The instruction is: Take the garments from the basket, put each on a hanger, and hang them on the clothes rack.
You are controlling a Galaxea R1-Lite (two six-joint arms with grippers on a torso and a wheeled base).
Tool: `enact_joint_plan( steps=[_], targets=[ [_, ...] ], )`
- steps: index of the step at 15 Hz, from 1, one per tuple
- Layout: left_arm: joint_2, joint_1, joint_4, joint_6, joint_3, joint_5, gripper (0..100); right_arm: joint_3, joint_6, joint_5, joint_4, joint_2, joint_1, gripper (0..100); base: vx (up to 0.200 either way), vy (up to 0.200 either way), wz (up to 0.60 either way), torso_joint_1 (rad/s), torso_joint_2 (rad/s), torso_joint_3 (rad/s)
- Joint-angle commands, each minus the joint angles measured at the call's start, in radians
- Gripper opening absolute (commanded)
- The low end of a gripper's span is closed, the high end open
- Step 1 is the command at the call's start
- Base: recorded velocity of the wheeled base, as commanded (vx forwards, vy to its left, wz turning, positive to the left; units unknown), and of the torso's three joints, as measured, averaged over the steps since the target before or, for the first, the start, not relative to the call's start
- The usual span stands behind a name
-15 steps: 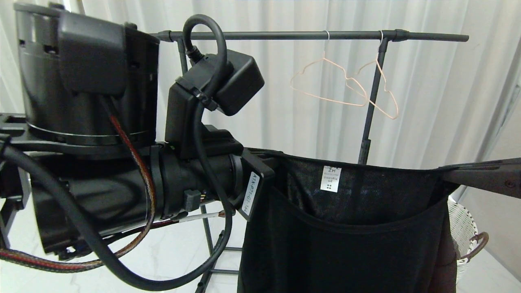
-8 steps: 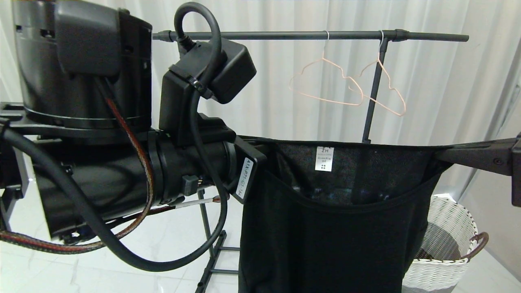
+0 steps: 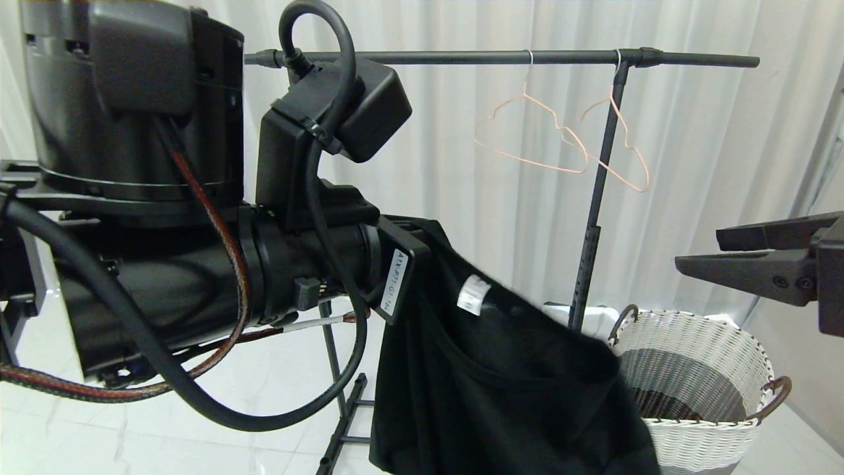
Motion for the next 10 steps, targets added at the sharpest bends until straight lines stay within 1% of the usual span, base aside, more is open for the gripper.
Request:
enact_joint_plan(
  steps=[1, 4, 5, 6, 7, 8, 9, 10],
  targets=[
    [-0.001, 0.007, -0.001, 0.001, 0.0, 0.0, 0, 0.0, 0.0, -0.001, -0.001, -0.007, -0.005, 100, 0.0, 0.0, 0.0, 0.0, 0.0, 0.0],
    [-0.001, 0.046, -0.001, 0.014, 0.009, 0.0, 0, 0.003, -0.001, -0.001, -0.001, -0.022, -0.028, 100, 0.0, 0.0, 0.0, 0.0, 0.0, 0.0],
    [-0.004, 0.078, 0.002, 0.014, 0.026, 0.022, 0, 0.003, -0.015, -0.011, 0.019, -0.025, -0.098, 100, 0.0, 0.0, 0.0, 0.0, 0.0, 0.0],
    [-0.027, 0.115, 0.004, 0.017, 0.046, 0.054, 0, -0.001, -0.064, -0.056, 0.082, -0.024, -0.198, 100, 0.0, 0.0, 0.0, 0.0, 0.0, 0.0],
    [-0.068, 0.185, 0.006, 0.018, 0.095, 0.082, 0, -0.012, -0.155, -0.122, 0.165, -0.024, -0.333, 100, 0.0, 0.0, 0.0, 0.0, 0.0, 0.0],
    [-0.117, 0.28, 0.006, 0.018, 0.153, 0.082, 0, -0.01, -0.216, -0.156, 0.205, -0.027, -0.44, 100, 0.0, 0.0, 0.0, 0.0, 0.0, 0.0],
    [-0.16, 0.358, 0.004, 0.017, 0.208, 0.08, 0, 0.003, -0.236, -0.166, 0.206, -0.027, -0.505, 100, 0.0, 0.0, 0.0, 0.0, 0.0, 0.0],
    [-0.189, 0.404, 0.004, 0.014, 0.247, 0.082, 0, 0.023, -0.244, -0.169, 0.203, -0.027, -0.532, 100, 0.0, 0.0, 0.0, 0.0, 0.0, 0.0]
  ],
)
